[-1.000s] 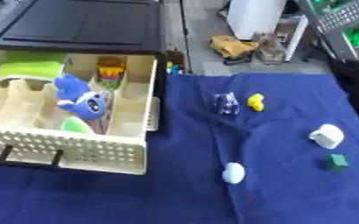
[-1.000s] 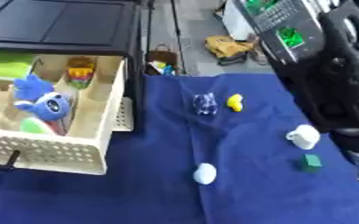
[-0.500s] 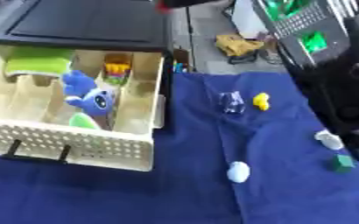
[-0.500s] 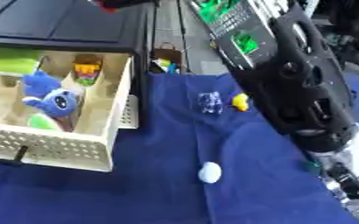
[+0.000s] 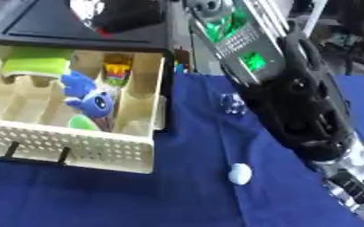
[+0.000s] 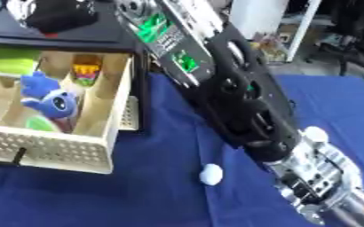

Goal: Pick up objects from table and place into drawer.

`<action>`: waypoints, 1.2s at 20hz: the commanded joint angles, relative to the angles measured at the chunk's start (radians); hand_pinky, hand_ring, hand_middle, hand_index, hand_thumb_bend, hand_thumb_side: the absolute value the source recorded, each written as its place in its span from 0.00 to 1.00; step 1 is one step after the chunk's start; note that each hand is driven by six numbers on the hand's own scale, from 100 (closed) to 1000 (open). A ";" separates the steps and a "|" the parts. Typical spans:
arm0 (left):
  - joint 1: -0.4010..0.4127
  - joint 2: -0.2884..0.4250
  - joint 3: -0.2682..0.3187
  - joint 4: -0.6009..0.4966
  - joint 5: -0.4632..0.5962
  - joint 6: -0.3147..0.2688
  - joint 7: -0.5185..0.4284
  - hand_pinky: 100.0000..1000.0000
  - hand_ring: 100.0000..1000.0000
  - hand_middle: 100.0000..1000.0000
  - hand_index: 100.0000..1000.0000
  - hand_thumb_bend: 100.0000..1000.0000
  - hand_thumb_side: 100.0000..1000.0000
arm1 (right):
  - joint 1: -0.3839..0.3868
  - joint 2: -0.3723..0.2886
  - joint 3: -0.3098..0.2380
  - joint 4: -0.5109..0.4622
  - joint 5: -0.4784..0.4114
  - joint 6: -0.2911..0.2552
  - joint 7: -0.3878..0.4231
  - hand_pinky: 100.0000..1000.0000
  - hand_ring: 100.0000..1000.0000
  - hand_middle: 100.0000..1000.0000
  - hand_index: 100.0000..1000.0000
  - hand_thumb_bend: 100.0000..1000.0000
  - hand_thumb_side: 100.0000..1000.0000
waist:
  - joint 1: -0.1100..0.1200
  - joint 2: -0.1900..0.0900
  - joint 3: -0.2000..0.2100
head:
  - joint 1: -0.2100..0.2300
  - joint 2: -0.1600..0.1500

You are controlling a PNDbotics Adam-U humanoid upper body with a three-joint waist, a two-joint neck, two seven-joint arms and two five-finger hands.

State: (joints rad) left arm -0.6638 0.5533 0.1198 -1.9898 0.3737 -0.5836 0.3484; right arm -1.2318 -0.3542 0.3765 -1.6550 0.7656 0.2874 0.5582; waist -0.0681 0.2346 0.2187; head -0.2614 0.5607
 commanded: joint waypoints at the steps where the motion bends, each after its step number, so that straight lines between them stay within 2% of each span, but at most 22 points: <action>1: -0.021 0.012 0.005 -0.010 0.003 0.002 -0.004 0.32 0.44 0.52 0.68 0.10 0.97 | -0.021 0.013 -0.004 0.013 0.017 -0.002 -0.007 0.73 0.73 0.33 0.51 0.00 0.42 | 0.007 -0.013 0.003 | -0.008 -0.012; 8: -0.027 0.007 0.003 -0.010 0.005 0.002 -0.006 0.31 0.44 0.52 0.68 0.09 0.97 | -0.010 0.058 0.008 0.063 0.034 -0.010 -0.007 0.73 0.74 0.33 0.52 0.00 0.42 | 0.007 -0.005 0.011 | -0.013 -0.027; 9: -0.028 0.006 0.003 -0.010 0.005 0.002 -0.007 0.31 0.44 0.52 0.68 0.09 0.97 | -0.007 0.062 0.013 0.074 0.037 -0.013 -0.004 0.75 0.75 0.35 0.55 0.00 0.39 | 0.007 -0.003 0.012 | -0.013 -0.029; 10: -0.028 0.006 0.003 -0.010 0.004 0.002 -0.007 0.31 0.44 0.52 0.68 0.09 0.97 | -0.005 0.064 0.016 0.085 0.040 -0.016 0.000 0.76 0.75 0.36 0.55 0.00 0.43 | 0.006 -0.002 0.012 | -0.013 -0.031; 18: -0.031 0.003 0.002 -0.010 0.002 0.001 -0.008 0.31 0.44 0.52 0.68 0.09 0.97 | -0.001 0.069 0.012 0.169 0.074 -0.050 0.000 0.81 0.79 0.46 0.68 0.01 0.49 | 0.006 0.008 0.012 | -0.012 -0.039; 20: -0.031 0.003 0.002 -0.010 0.002 0.001 -0.008 0.31 0.44 0.52 0.68 0.09 0.97 | -0.001 0.069 0.007 0.186 0.082 -0.063 0.003 0.81 0.81 0.51 0.75 0.13 0.51 | 0.007 0.010 0.012 | -0.012 -0.040; 21: -0.031 0.003 0.002 -0.010 0.001 0.001 -0.007 0.31 0.44 0.52 0.68 0.09 0.98 | -0.001 0.069 0.005 0.191 0.084 -0.071 0.007 0.82 0.82 0.55 0.78 0.23 0.53 | 0.007 0.010 0.012 | -0.012 -0.040; 24: -0.030 0.002 0.002 -0.010 0.000 0.002 -0.007 0.31 0.44 0.52 0.68 0.09 0.98 | -0.003 0.066 -0.005 0.192 0.092 -0.086 0.017 0.86 0.86 0.66 0.88 0.35 0.55 | 0.008 0.012 0.011 | -0.010 -0.039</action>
State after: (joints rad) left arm -0.6783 0.5439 0.1195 -1.9898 0.3739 -0.5814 0.3438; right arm -1.2138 -0.2775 0.3876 -1.4592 0.8452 0.2097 0.5729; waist -0.0695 0.2626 0.2288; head -0.2718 0.5332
